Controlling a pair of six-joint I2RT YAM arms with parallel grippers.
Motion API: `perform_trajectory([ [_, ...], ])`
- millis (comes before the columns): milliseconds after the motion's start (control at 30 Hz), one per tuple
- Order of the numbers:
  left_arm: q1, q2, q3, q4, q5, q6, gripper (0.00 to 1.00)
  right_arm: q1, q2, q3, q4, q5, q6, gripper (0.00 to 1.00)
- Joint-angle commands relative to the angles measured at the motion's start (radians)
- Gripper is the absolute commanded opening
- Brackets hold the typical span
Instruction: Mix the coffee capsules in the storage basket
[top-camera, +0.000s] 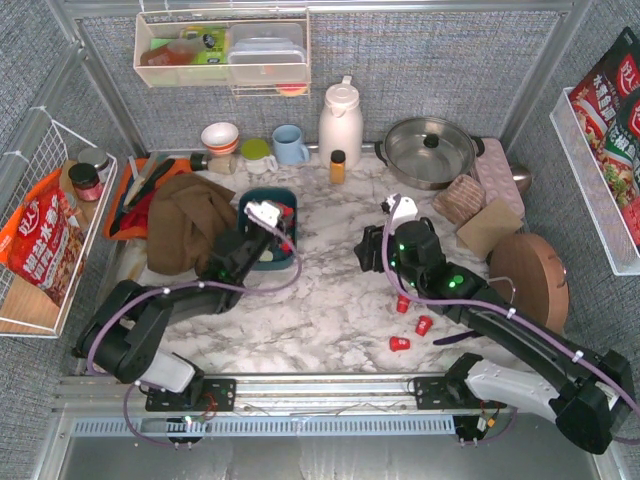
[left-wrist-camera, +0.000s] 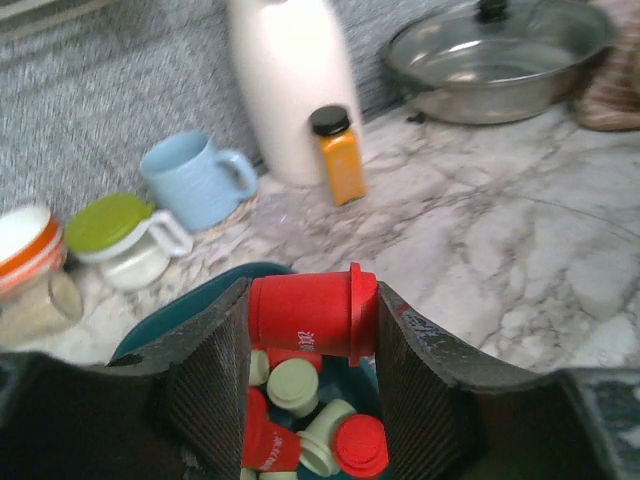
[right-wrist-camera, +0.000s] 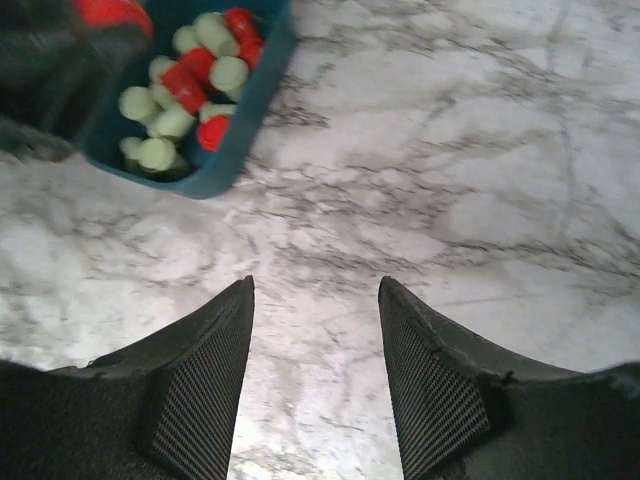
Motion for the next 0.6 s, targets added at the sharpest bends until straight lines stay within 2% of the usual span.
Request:
perform_trajectory([
  [0, 0.068, 0.016, 0.133, -0.374, -0.094, -0.148, 0.31, 0.000, 0.014, 0.017, -0.113, 0.172, -0.048, 0.57],
  [200, 0.167, 0.165, 0.299, -0.474, -0.053, -0.214, 0.33, -0.005, 0.080, 0.051, -0.227, 0.254, -0.035, 0.57],
  [367, 0.184, 0.296, 0.430, -0.501, -0.061, -0.205, 0.36, -0.006, 0.080, 0.051, -0.273, 0.254, -0.045, 0.58],
  [433, 0.189, 0.338, 0.472, -0.503, -0.057, -0.217, 0.43, -0.007, 0.074, 0.043, -0.286, 0.255, -0.048, 0.58],
  [567, 0.191, 0.399, 0.540, -0.527, -0.097, -0.236, 0.72, -0.008, 0.077, 0.033, -0.338, 0.256, -0.032, 0.59],
])
